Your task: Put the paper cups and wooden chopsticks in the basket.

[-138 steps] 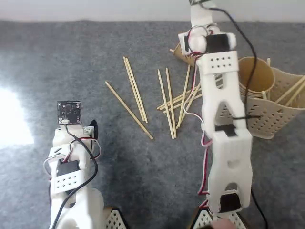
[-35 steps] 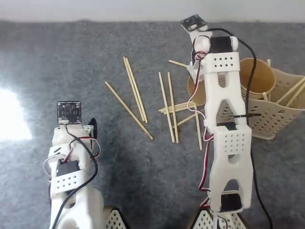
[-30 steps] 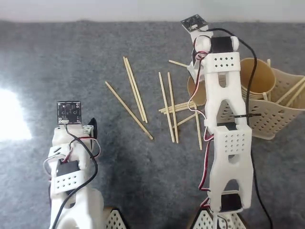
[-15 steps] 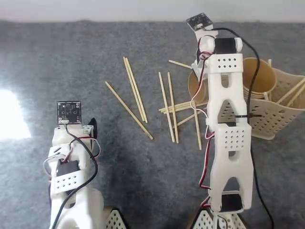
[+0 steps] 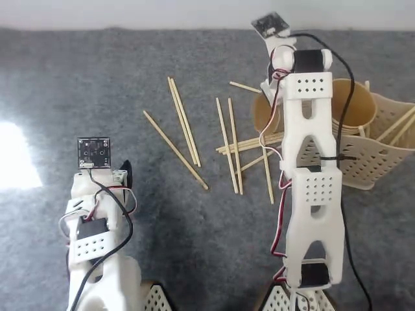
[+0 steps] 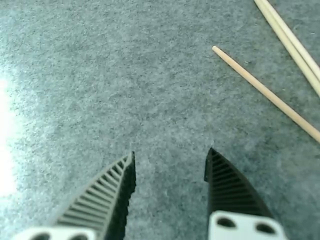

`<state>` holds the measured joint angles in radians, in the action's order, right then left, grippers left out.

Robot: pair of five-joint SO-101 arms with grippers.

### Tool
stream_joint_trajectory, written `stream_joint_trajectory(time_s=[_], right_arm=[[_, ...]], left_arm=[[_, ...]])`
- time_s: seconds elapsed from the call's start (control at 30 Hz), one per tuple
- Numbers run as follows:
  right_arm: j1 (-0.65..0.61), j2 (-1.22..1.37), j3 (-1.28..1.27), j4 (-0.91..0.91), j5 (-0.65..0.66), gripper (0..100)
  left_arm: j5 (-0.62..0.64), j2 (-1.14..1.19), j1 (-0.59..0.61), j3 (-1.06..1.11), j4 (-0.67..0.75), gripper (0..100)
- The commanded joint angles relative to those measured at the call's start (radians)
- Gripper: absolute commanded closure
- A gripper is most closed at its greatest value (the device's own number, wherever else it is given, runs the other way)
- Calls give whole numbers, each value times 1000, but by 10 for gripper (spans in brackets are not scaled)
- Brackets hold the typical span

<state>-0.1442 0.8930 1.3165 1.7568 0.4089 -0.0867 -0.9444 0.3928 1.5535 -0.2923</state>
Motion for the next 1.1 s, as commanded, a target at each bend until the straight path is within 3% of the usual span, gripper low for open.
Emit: stream_joint_trajectory(time_s=[0.0,0.63,0.87,1.07], right_arm=[[-19,-133,51,38,15,992],[-2,-579,37,45,-48,992],[1,-875,-229,42,-68,992],[127,-1102,-350,42,-101,992]], left_arm=[[-9,-17,-6,-2,21,786],[-9,-17,-6,-2,21,786],[-9,-17,-8,-2,21,786],[-9,-17,-8,-2,21,786]])
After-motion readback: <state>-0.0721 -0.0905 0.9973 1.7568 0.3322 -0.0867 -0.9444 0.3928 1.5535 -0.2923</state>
